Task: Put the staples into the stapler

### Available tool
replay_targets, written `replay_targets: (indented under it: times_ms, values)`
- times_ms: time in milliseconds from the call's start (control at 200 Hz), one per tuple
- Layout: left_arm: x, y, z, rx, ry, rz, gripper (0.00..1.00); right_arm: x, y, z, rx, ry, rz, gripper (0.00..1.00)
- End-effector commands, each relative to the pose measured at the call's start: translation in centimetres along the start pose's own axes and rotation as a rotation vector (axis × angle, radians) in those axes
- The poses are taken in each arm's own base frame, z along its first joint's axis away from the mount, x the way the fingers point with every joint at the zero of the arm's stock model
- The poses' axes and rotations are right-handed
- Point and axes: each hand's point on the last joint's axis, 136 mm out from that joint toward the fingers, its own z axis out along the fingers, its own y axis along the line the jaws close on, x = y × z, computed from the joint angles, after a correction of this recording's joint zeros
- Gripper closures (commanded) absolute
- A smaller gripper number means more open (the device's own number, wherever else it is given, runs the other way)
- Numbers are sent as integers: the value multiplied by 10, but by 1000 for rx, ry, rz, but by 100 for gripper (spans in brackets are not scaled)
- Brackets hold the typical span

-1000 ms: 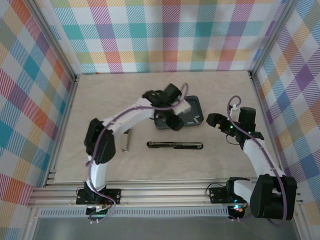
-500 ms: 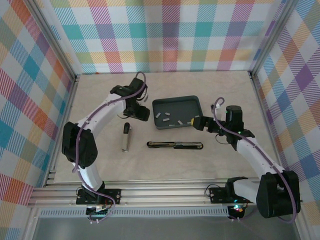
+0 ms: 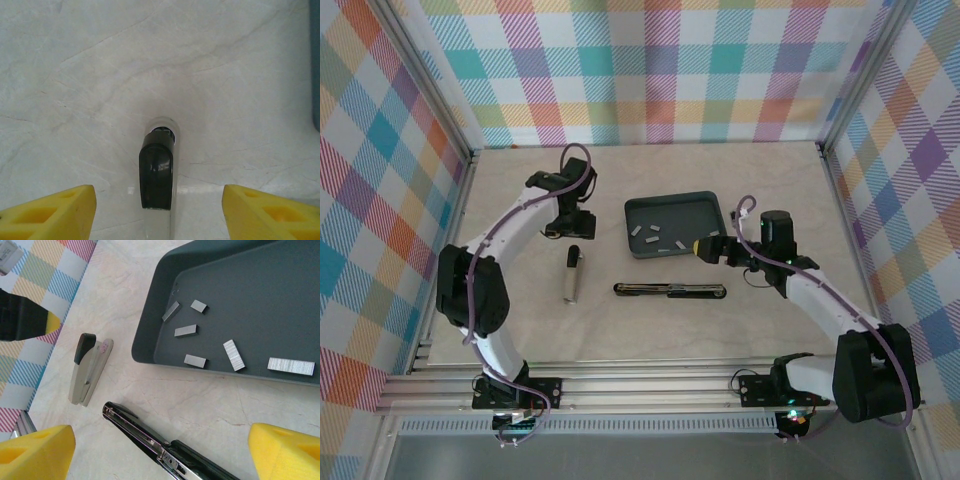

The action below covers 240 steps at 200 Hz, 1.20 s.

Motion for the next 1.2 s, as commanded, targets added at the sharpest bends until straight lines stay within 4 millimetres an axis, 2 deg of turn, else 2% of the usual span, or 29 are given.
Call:
replay_targets:
  times_ms: [0,275,565,695,820,960,1045,1195]
  values:
    - [14,4,22,-47,81,-9,34,-10,12,0,-36,-18,-53,11]
    - [30,10,56,-88,156,-26,42,-5,11,0,-33,-2,-49,11]
    - [40,7,76,-66,208,-48,48,-4,12,1,-38,17,-49,11]
    - [42,5,80,-58,214,-52,50,-3,13,2,-46,22,-46,11]
    - [43,6,83,-60,218,-53,57,-3,13,1,-45,24,-49,11]
    - [42,9,84,-78,216,-45,59,-4,14,1,-45,23,-49,11]
    - [43,10,85,-83,217,-38,63,-4,13,1,-45,23,-49,11]
    - [40,13,82,-91,197,-32,77,-4,14,1,-46,23,-47,11]
